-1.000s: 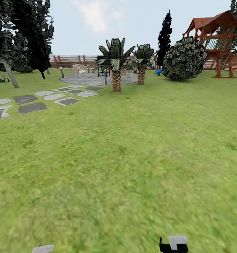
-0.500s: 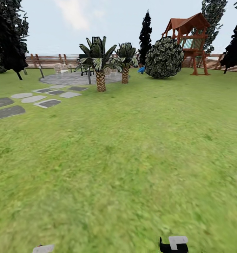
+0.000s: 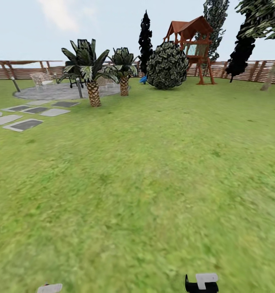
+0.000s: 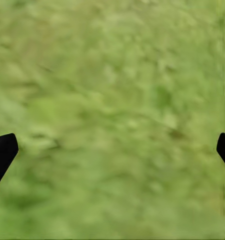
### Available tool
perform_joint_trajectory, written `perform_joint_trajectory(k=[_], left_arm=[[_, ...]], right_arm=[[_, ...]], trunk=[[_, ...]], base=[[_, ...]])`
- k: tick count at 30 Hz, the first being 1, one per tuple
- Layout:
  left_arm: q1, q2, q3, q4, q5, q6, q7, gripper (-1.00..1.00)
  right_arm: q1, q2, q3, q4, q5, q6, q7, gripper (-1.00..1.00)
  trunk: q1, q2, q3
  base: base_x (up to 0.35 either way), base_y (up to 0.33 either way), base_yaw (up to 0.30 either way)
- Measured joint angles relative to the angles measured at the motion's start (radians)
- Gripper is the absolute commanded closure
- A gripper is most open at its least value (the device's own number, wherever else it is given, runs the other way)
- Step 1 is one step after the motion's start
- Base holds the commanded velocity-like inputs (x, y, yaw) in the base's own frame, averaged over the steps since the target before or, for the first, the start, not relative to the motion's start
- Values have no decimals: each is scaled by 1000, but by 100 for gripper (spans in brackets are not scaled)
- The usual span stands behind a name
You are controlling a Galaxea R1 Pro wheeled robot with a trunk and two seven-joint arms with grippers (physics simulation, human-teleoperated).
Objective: In the garden, pick up the pesticide atomizer on the floor and spray pesticide onto both trees until each tree trunk is fully covered.
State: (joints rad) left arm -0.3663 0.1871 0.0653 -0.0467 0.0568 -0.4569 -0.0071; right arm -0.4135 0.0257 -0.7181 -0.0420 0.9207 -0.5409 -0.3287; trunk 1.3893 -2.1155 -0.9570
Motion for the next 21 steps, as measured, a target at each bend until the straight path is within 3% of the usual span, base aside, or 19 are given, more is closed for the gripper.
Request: perform_joint_trajectory(k=[21], left_arm=[[2, 0, 1, 0, 0, -1, 0, 100]], right_arm=[[0, 0, 0, 0, 0, 0, 0, -100]], trunk=[[0, 0, -11]], base=[[241, -185, -279]])
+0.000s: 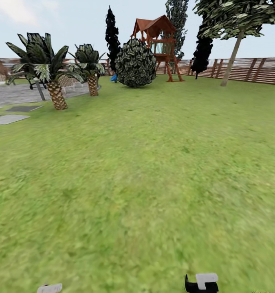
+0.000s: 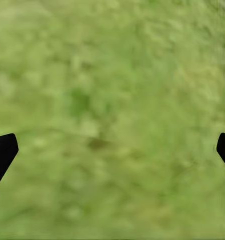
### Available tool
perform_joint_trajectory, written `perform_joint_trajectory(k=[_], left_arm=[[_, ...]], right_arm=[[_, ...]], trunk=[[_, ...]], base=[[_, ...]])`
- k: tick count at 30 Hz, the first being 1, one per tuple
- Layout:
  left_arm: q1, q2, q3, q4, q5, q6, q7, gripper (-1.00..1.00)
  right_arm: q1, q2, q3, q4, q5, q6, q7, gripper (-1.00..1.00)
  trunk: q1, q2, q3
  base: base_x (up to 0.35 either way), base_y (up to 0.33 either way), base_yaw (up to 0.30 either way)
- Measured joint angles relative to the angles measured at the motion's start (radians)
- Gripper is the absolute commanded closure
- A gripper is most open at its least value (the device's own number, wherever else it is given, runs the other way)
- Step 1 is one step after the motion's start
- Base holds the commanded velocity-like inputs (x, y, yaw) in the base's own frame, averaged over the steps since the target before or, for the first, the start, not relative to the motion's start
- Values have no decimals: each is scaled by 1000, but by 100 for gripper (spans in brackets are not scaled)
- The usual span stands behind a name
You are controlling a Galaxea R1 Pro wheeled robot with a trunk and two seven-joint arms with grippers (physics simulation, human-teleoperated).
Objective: In the garden, pick up the pesticide atomizer on the floor and spray pesticide onto both trees until each tree trunk is fully covered.
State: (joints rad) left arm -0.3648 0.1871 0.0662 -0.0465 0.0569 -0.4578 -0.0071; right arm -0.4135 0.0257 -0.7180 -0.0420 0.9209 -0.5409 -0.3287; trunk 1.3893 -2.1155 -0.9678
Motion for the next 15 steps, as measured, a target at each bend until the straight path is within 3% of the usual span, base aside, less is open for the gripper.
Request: perform_joint_trajectory(k=[10, 15], left_arm=[[0, 1, 0, 0, 0, 1, 0, 100], [0, 1, 5, 0, 3, 2, 4, 100]], right_arm=[[0, 0, 0, 0, 0, 0, 0, -100], [0, 0, 0, 0, 0, 0, 0, -100]], trunk=[[0, 0, -5], [0, 0, -8]], base=[[233, -177, -279], [27, -17, -279]])
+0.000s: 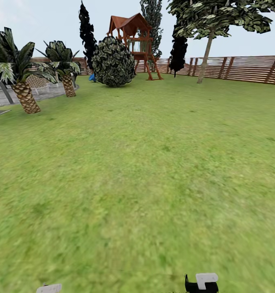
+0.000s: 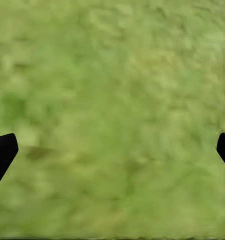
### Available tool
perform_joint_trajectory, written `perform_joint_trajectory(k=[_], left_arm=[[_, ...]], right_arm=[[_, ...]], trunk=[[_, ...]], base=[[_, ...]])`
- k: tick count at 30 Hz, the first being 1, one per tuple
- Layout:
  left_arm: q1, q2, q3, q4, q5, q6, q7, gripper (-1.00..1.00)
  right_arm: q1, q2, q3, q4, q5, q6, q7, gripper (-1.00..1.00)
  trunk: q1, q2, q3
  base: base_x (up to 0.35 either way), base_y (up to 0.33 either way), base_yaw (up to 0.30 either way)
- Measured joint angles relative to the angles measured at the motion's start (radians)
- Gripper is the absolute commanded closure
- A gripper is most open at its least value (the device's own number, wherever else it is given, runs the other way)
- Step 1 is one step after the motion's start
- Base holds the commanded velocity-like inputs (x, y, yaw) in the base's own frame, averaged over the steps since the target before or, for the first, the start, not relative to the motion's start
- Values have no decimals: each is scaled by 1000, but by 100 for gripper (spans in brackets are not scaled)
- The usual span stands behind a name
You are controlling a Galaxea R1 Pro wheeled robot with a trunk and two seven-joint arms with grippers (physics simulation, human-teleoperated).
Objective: In the garden, pick up the pesticide atomizer on the floor and spray pesticide onto both trees until each tree trunk is fully covered.
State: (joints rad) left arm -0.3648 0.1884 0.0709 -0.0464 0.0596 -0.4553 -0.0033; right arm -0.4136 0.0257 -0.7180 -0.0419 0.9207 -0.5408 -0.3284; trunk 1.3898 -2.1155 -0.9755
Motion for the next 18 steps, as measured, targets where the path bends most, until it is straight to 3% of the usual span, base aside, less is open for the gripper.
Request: perform_joint_trajectory(k=[4, 8, 18], left_arm=[[0, 1, 64, 0, -5, 1, 0, 100], [0, 0, 73, -1, -7, 1, -2, 100], [0, -1, 72, -1, -7, 0, -4, 100]], right_arm=[[0, 0, 0, 0, 0, 0, 0, -100], [0, 0, 0, 0, 0, 0, 0, -100], [0, 0, 0, 0, 0, 0, 0, -100]], trunk=[[0, 0, -2], [0, 0, -4], [0, 0, -9]], base=[[1, -1, -279], [113, 0, -279], [301, 0, -279]])
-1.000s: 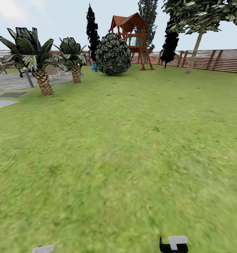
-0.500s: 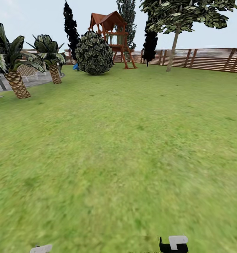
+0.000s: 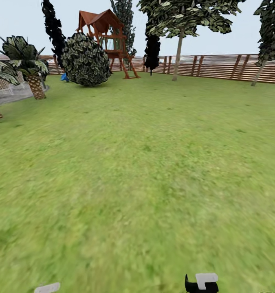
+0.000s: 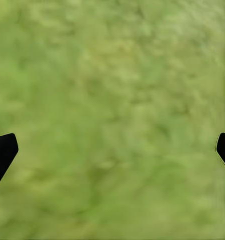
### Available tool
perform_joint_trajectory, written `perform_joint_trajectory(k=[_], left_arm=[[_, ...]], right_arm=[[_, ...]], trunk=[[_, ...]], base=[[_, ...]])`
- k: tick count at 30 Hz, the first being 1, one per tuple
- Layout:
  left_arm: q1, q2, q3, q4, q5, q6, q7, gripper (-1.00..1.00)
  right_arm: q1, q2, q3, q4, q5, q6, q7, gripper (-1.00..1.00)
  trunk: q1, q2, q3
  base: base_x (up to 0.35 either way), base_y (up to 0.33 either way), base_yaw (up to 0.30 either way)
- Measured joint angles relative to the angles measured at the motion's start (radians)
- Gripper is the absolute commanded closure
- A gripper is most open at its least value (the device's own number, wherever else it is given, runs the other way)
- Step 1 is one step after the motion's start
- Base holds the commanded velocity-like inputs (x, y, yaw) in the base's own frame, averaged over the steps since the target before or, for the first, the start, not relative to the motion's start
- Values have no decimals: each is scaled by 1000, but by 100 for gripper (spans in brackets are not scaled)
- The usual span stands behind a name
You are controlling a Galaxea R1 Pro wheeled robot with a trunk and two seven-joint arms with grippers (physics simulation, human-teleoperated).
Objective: In the garden, pick up the pesticide atomizer on the floor and spray pesticide onto both trees until each tree trunk is fully covered.
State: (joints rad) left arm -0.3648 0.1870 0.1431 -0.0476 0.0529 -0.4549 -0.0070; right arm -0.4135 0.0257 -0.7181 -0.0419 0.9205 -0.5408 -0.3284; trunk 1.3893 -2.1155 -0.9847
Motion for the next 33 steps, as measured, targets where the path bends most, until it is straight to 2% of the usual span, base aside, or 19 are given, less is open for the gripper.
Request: perform_joint_trajectory(k=[13, 22, 33], left_arm=[[0, 0, 0, 0, 0, -2, -1, 100], [0, 1, 1, -1, 0, 9, -8, 100], [0, 0, 0, -1, 0, 7, 0, 100]], right_arm=[[0, 0, 0, 0, 0, 0, 0, -100], [0, 0, 0, 0, 0, 0, 0, -100], [0, -2, 0, 0, 6, 1, 2, -100]], trunk=[[0, 0, -7], [0, 0, -11], [0, 0, -12]], base=[[37, 0, -279], [322, 0, -260], [338, 0, -11]])
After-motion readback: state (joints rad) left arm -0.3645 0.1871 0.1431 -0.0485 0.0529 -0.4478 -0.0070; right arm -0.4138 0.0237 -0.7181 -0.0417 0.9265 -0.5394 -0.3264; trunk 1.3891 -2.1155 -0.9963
